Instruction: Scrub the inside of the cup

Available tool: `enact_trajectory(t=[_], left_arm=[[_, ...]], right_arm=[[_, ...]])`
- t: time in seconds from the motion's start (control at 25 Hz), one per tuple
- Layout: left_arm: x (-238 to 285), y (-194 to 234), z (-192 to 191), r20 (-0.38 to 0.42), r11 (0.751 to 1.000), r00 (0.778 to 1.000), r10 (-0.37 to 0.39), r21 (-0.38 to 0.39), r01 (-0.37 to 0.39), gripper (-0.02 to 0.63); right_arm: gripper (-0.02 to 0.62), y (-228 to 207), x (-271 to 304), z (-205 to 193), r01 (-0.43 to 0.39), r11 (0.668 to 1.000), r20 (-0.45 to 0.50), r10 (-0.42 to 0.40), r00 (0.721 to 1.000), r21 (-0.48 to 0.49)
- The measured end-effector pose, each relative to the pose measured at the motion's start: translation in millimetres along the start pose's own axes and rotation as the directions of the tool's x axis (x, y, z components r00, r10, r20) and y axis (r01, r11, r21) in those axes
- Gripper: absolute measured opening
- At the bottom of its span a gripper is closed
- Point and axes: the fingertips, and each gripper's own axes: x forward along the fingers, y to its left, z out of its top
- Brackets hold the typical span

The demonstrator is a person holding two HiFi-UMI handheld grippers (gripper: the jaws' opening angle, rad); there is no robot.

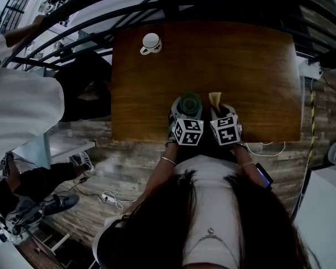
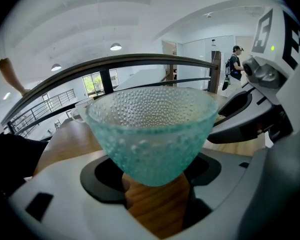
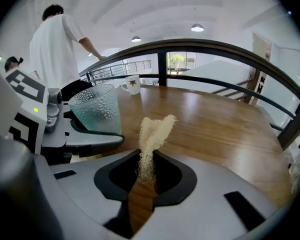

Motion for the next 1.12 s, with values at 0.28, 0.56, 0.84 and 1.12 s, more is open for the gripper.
enact_trajectory(t=[0.28,0.56,0.84,1.12], left_arm=[[-8.7,-3.5,13.8,0.009,1.000,1.000,0.010,0.010,-0.010,0.348],[-13.5,-1.9,24.7,0.020,0.999,1.000,0.021,0.028,-0.022,0.348],[-12.5,-0.3,44.5,0.039,0.999,0.999,0.026,0.044,-0.027,0.348],[-7.2,5.2,57.7,0.053,0.997,0.998,0.031,0.076,-0.035,0.348]], right_arm=[[0.089,-6.0,-17.9,10.0,-0.007,1.000,0.031,0.007,1.000,-0.007],[0.089,-4.3,-28.5,19.6,-0.028,0.999,0.054,0.030,0.998,-0.034],[0.089,-9.2,-39.3,33.3,-0.040,0.998,0.070,0.044,0.997,-0.049],[0.089,-15.5,-41.1,47.5,-0.053,0.997,0.085,0.058,0.995,-0.055]])
